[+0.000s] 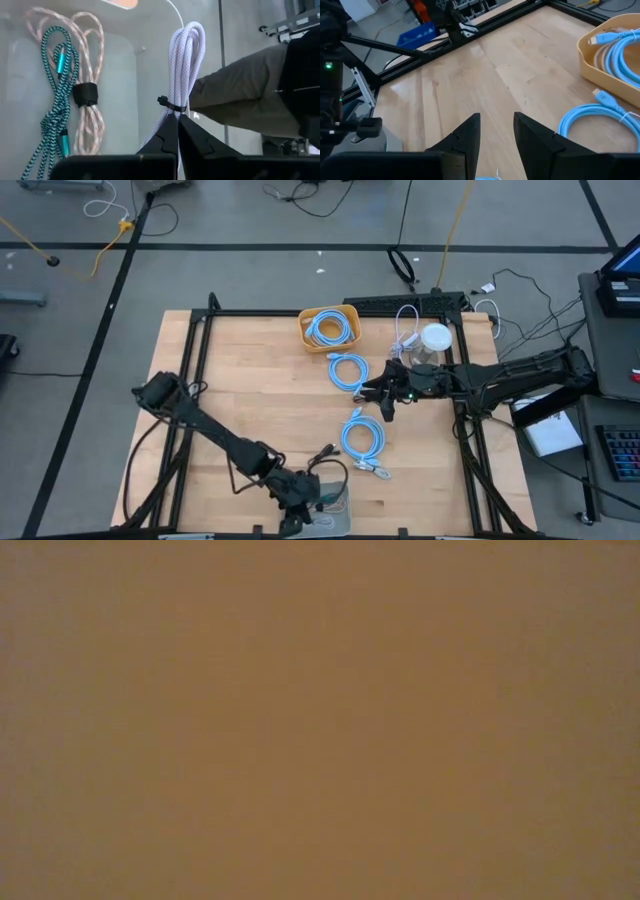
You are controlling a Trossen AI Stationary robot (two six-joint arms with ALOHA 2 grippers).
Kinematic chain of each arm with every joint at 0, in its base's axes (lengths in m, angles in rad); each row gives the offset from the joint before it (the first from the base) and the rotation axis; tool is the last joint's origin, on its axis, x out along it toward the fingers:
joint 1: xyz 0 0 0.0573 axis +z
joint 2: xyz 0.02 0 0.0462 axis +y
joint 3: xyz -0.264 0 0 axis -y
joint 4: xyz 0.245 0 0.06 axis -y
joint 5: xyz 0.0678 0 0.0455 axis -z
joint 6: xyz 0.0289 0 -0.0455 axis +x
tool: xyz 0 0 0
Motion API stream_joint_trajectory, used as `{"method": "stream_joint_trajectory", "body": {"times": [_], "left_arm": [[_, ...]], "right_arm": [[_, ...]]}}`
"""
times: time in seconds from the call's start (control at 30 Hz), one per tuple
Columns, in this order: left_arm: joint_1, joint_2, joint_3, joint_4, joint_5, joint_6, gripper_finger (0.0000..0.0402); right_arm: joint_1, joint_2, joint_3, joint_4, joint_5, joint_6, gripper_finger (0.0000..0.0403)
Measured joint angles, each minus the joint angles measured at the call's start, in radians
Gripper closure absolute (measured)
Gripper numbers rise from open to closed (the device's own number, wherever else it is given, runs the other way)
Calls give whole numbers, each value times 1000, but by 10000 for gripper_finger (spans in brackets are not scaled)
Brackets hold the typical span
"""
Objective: Pick & Place USB Port
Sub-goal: Put the purple charger cable into the gray bin
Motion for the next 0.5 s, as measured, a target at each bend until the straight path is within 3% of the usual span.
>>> {"method": "stream_joint_trajectory", "body": {"times": [0.2,0.5], "left_arm": [[22,0,0,-1,94,22,391],[38,0,0,-2,98,-8,304]], "right_arm": [[0,0,0,7,0,0,293],[11,0,0,8,-2,-1,293]]}}
